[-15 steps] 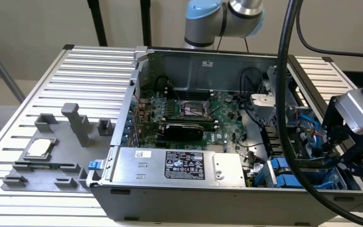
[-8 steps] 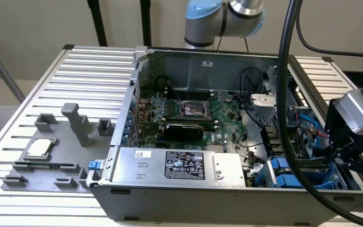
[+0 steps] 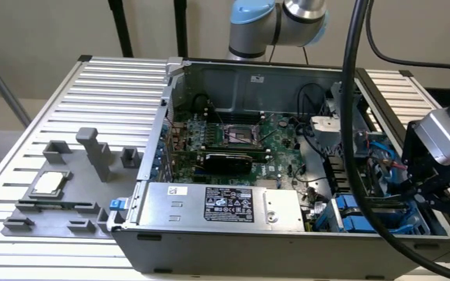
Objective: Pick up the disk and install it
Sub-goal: 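Insert the first disk wire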
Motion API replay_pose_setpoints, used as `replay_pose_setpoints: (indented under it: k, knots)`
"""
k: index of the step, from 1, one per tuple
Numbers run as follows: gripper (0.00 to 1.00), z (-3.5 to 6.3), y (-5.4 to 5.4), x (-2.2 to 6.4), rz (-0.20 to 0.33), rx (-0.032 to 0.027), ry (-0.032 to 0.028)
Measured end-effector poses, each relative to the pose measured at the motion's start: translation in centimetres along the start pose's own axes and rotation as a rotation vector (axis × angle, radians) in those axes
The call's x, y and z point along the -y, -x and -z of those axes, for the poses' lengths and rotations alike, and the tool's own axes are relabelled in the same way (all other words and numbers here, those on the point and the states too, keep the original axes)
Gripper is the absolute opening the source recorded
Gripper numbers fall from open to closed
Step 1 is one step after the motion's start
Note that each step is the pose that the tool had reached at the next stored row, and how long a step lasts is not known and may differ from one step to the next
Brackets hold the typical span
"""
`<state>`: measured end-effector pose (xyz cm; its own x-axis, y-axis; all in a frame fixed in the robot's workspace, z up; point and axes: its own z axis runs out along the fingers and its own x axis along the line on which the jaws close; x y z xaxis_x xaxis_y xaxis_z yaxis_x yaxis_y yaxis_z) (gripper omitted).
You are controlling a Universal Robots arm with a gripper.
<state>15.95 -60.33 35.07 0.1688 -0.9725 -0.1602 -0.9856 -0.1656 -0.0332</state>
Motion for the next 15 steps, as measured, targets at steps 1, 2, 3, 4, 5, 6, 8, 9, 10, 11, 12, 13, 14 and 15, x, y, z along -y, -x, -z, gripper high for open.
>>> replay_pose_setpoints:
  k: [1,2,3,4,5,6,8,9,10,11,12,13,14,15]
  knots:
    - [0.00,0.10,0.1,-0.15,0.000,-0.0001,0.0000]
    - [0.00,0.19,0.2,-0.32,0.000,-0.0001,0.0000]
    - [0.00,0.25,0.2,-0.50,0.000,-0.0002,0.0000]
    - [0.00,0.27,0.4,-0.68,0.000,-0.0006,0.0001]
    - [0.00,0.26,0.5,-0.82,0.000,-0.0015,0.0004]
    - [0.00,0.25,0.5,-0.95,0.000,-0.0028,0.0013]
    - [0.00,0.22,0.6,-1.11,-0.001,-0.0085,0.0079]
    - [0.00,0.21,0.7,-1.18,-0.002,-0.0117,0.0126]
    - [0.00,0.18,0.7,-1.23,-0.004,-0.0137,0.0180]
    - [0.00,0.15,0.7,-1.29,-0.006,-0.0150,0.0238]
    - [0.00,0.11,0.7,-1.34,-0.009,-0.0161,0.0290]
    - [0.00,0.08,0.7,-1.37,-0.013,-0.0178,0.0339]
    - [0.00,0.03,0.7,-1.39,-0.018,-0.0195,0.0361]
    - [0.00,-0.02,0.7,-1.39,-0.024,-0.0215,0.0370]
